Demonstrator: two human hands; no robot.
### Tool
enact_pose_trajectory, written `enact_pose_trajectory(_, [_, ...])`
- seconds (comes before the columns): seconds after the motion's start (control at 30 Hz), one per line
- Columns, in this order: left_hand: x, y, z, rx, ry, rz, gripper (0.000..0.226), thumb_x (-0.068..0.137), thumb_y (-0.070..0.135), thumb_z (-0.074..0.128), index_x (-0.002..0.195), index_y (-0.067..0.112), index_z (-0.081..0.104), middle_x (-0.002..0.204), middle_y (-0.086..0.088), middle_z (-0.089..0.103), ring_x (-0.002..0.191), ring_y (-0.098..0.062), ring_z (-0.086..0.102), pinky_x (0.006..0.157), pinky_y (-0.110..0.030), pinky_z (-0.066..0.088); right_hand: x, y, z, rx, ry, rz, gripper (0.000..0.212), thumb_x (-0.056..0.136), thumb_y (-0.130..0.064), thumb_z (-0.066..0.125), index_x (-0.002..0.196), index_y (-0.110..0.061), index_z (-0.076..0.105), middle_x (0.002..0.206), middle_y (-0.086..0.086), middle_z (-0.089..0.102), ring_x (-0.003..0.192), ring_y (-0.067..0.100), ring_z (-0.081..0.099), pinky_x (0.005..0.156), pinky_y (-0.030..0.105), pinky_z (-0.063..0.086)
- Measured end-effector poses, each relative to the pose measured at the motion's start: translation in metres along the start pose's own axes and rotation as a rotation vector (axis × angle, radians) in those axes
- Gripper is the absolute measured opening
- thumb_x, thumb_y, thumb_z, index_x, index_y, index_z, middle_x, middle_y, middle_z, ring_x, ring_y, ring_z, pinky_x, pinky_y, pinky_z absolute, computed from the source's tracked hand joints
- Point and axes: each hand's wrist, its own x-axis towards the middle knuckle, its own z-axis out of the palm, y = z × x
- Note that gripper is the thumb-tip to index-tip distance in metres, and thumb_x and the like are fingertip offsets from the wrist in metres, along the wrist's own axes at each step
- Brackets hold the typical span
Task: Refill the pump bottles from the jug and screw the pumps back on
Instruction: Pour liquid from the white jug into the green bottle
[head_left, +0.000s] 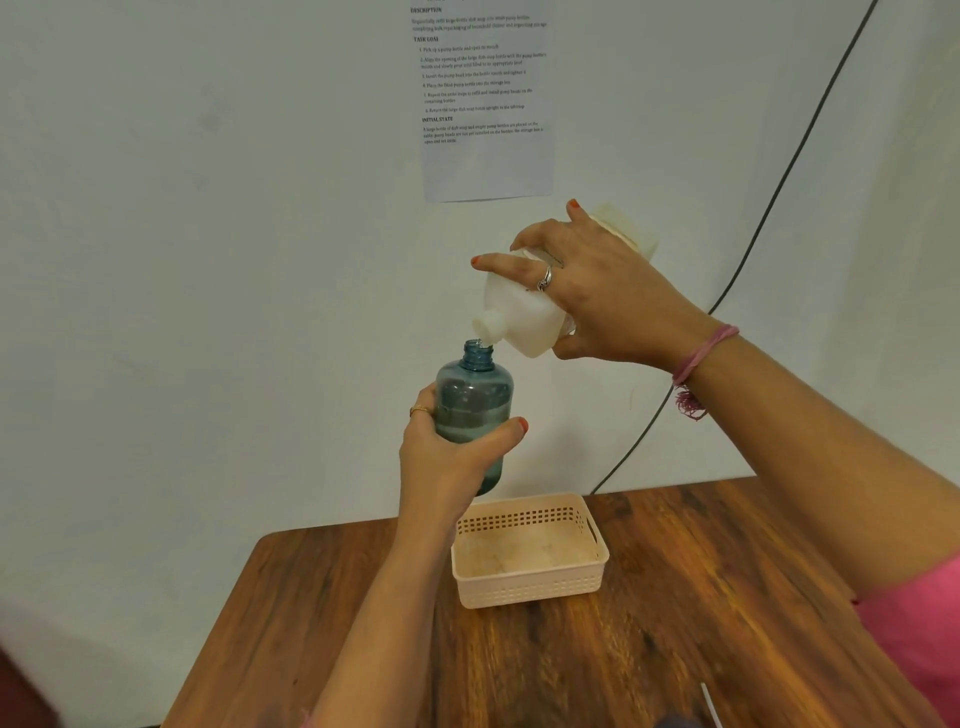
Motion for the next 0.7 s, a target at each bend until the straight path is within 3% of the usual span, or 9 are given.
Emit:
enact_pose_trajectory(0.53, [0.001,-0.002,0.002,-0.025,0.006,-0.018,0.061,0.067,0.02,0.086,0.116,0.032,0.052,0.105,0.01,0.061,0.092,-0.006,0.061,0.059,-0.012,0.051,-0.009,-0.006,0.005,0.163,-0.031,0.116,0.103,0.058,-0.022,0.084,0.146,-0.024,0.03,0.126,0.017,0.048,0.119,0.032,0.045,0.113,0.051,0.016])
enact_pose_trajectory(0.7, [0.0,-0.003,0.003,-0.017,0.015,-0.02,0.064,0.067,0.021,0.086,0.12,0.03,0.052,0.104,0.012,0.061,0.092,-0.005,0.061,0.062,-0.012,0.051,-0.015,-0.011,0.01,0.269,-0.044,0.19,0.104,0.056,-0.021,0.083,0.146,-0.025,0.03,0.124,0.012,0.047,0.114,0.027,0.045,0.11,0.049,0.028])
